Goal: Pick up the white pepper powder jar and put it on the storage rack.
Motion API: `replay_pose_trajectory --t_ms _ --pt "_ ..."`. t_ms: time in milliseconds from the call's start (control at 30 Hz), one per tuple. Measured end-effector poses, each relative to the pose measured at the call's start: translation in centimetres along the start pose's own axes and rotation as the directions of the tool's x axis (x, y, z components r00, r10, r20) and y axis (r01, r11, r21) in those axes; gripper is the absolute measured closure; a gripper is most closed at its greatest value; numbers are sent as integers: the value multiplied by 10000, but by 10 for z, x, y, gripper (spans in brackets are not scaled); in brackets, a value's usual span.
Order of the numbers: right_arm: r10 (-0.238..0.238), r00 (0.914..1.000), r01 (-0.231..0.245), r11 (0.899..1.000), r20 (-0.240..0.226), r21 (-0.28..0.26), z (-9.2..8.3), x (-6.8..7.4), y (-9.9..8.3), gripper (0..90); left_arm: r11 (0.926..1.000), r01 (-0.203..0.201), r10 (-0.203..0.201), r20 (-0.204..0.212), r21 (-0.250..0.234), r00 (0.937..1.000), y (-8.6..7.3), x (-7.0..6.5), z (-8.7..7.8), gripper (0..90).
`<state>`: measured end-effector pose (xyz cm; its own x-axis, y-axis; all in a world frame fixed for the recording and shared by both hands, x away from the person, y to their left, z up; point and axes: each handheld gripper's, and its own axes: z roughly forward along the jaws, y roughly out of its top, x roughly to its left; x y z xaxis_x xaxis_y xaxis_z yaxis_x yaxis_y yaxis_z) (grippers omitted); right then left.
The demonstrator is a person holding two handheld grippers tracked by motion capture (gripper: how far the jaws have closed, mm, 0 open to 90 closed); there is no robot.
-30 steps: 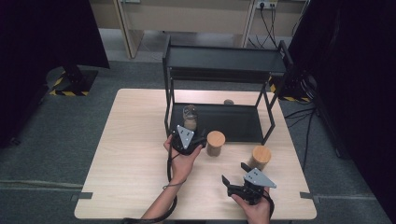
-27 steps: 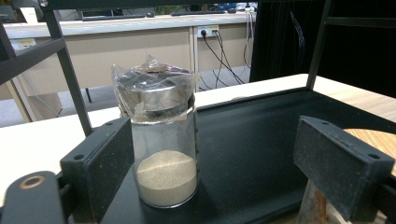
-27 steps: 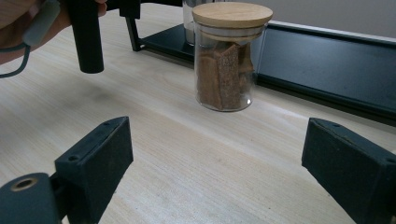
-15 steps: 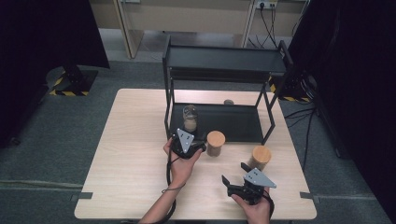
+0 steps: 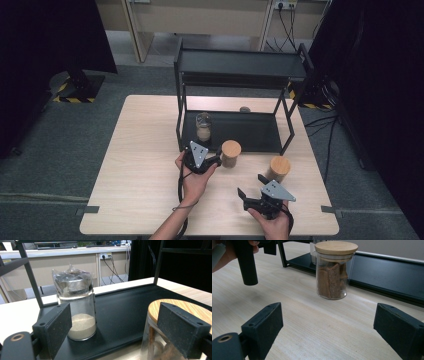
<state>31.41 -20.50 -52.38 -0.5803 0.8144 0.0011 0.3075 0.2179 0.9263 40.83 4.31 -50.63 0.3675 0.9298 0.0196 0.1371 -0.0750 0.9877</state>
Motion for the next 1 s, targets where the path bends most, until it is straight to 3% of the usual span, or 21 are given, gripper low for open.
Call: replay_pose_trajectory --t_ms 733,1000 --pt "-10 10000 10 10000 16 4 0 0 0 92 9998 132 -138 427 134 9990 -9 -7 -27 123" --pt "-27 10000 27 10000 27 11 0 0 0 92 10000 -19 17 665 33 9978 -8 -10 -42 123"
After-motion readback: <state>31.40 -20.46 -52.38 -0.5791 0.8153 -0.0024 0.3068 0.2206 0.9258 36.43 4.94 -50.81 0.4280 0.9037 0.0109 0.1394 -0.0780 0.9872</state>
